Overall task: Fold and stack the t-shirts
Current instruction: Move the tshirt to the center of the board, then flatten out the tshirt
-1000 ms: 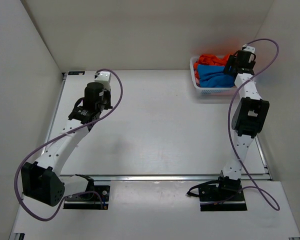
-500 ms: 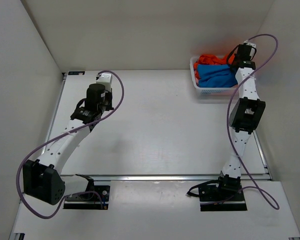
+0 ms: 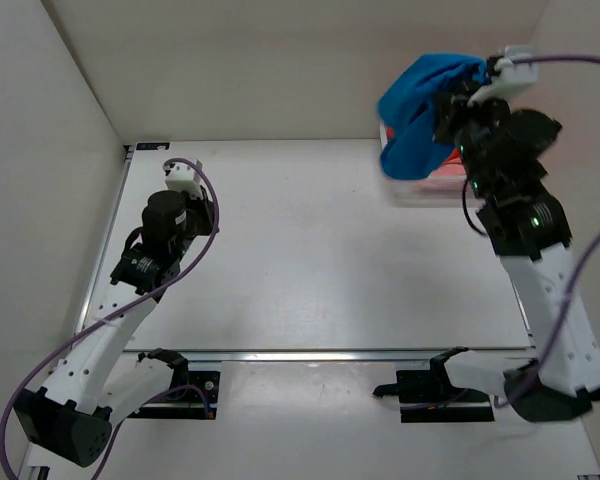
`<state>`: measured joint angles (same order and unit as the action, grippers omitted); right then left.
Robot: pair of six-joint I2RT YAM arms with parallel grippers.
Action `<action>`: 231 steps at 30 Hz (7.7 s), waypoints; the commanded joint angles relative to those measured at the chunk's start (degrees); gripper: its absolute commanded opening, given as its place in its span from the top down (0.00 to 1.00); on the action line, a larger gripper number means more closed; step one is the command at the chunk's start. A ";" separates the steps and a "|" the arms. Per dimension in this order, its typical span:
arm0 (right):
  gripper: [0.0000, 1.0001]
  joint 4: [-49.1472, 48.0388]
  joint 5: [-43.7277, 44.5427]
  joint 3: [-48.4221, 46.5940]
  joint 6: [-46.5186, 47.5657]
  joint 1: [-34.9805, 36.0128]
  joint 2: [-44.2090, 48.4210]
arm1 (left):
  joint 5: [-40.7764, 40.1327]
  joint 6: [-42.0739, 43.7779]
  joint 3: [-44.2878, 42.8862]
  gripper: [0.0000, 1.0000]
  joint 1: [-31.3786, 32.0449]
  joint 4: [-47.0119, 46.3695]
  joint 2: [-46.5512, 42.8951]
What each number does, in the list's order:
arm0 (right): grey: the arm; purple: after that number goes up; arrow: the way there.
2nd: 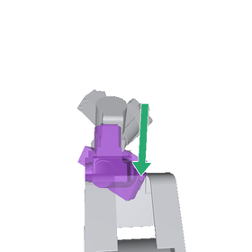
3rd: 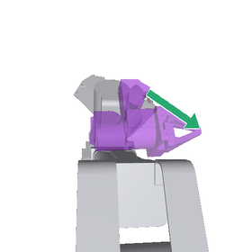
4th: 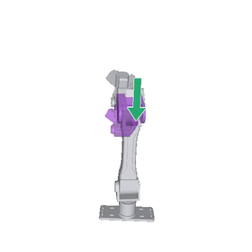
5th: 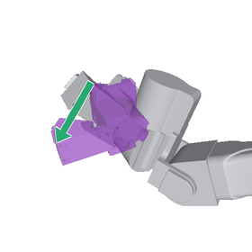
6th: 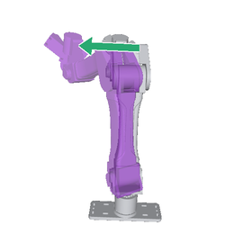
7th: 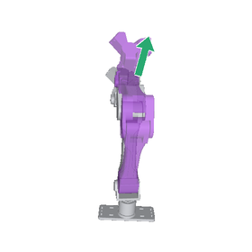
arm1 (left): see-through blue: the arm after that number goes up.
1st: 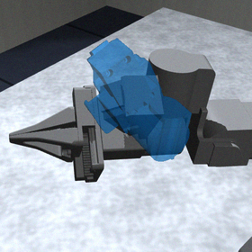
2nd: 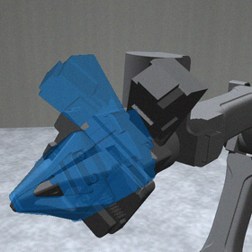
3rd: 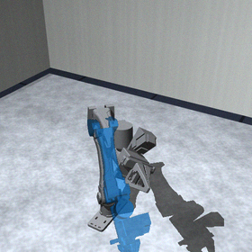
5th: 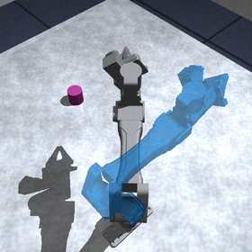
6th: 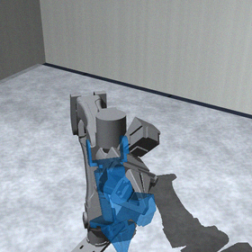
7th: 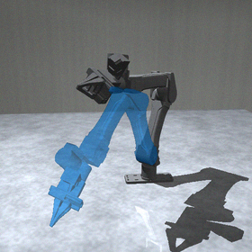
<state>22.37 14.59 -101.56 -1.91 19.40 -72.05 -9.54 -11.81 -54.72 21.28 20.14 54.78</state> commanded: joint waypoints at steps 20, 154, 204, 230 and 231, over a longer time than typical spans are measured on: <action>0.15 -0.39 -13.07 37.99 -16.89 9.27 -0.47 | 11.74 -6.82 5.84 0.70 1.92 8.00 1.54; 1.00 16.47 -12.55 27.12 -10.30 -25.02 34.70 | -21.49 1.70 -17.88 1.00 -6.34 15.80 -8.47; 0.48 11.21 -17.76 71.49 -44.22 11.25 11.94 | 0.76 -2.78 7.96 0.48 -10.64 4.64 25.99; 1.00 11.12 -12.83 71.41 -43.18 12.16 8.68 | -2.24 -4.45 6.39 0.47 -10.47 2.09 30.37; 1.00 11.55 -12.48 70.89 -42.91 12.76 8.68 | -2.41 -4.53 6.12 0.47 -10.29 2.62 31.08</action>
<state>33.39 0.08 -30.04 -46.26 32.10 -64.45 -10.74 -15.77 -47.09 10.33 23.31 85.30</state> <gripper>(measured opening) 0.022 0.531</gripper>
